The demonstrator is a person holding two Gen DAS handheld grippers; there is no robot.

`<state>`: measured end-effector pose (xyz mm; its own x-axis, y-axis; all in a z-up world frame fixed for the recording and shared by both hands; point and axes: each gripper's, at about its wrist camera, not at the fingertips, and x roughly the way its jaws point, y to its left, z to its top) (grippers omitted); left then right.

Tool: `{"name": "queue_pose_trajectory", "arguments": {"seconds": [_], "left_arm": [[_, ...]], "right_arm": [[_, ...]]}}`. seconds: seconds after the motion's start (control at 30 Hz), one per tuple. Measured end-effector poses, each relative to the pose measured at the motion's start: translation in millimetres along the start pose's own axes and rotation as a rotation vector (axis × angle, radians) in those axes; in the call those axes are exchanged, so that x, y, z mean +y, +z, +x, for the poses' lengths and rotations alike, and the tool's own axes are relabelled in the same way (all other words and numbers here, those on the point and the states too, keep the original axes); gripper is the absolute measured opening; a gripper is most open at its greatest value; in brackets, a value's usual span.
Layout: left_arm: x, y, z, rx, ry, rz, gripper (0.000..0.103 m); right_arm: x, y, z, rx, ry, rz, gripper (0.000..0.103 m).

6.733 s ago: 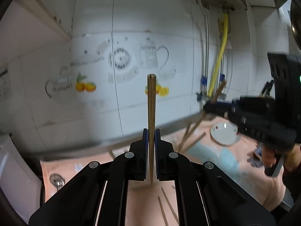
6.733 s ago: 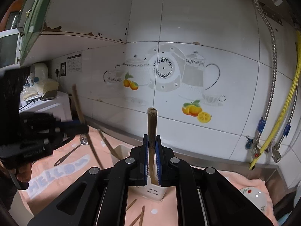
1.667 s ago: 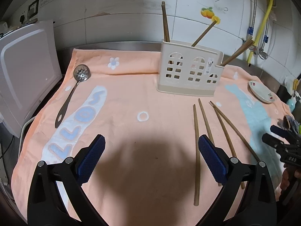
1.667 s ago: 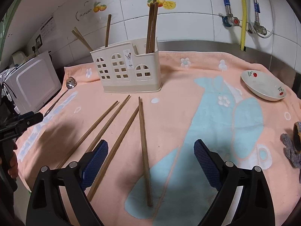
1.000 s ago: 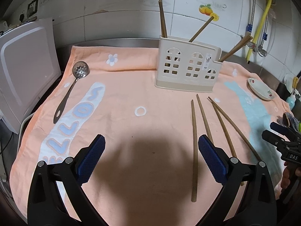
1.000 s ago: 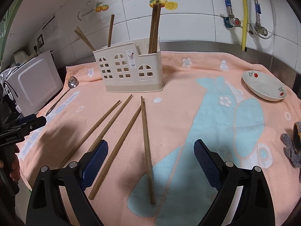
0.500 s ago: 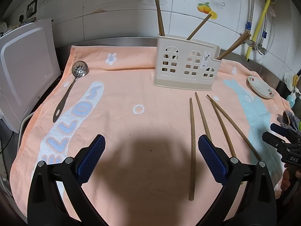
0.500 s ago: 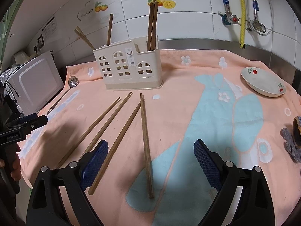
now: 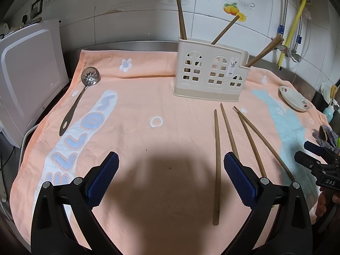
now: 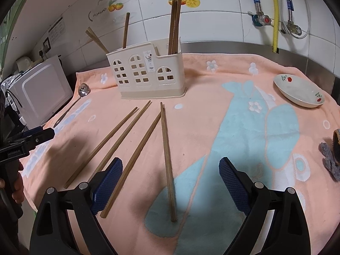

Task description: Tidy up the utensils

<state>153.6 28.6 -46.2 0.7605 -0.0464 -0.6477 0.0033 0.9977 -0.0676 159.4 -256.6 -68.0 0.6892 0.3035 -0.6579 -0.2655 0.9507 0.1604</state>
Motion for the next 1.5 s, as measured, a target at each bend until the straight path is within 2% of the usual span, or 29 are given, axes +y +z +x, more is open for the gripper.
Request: {"name": "queue_pose_trajectory", "arguments": {"seconds": [0.53, 0.73, 0.93, 1.17, 1.37, 1.5], "left_arm": [[5.4, -4.1, 7.3, 0.019, -0.004, -0.025, 0.098], [5.4, -5.4, 9.9, 0.027, -0.009, -0.024, 0.098], [0.1, -6.6, 12.9, 0.033, -0.03, -0.011, 0.098], [-14.0, -6.2, 18.5, 0.04, -0.063, 0.019, 0.098], [-21.5, -5.4, 20.1, 0.039, -0.083, 0.036, 0.098], [-24.8, -5.5, 21.6, 0.038, -0.098, 0.043, 0.098]], "right_arm": [[2.7, -6.0, 0.4, 0.018, 0.008, -0.005, 0.089], [5.8, -7.4, 3.3, 0.033, 0.009, -0.019, 0.085], [7.0, -9.9, 6.7, 0.051, 0.011, -0.025, 0.08], [6.6, -11.0, 8.1, 0.07, 0.01, -0.024, 0.067], [6.8, -9.7, 7.9, 0.072, 0.004, -0.024, 0.064], [8.7, -8.6, 9.1, 0.075, 0.008, -0.04, 0.058]]}}
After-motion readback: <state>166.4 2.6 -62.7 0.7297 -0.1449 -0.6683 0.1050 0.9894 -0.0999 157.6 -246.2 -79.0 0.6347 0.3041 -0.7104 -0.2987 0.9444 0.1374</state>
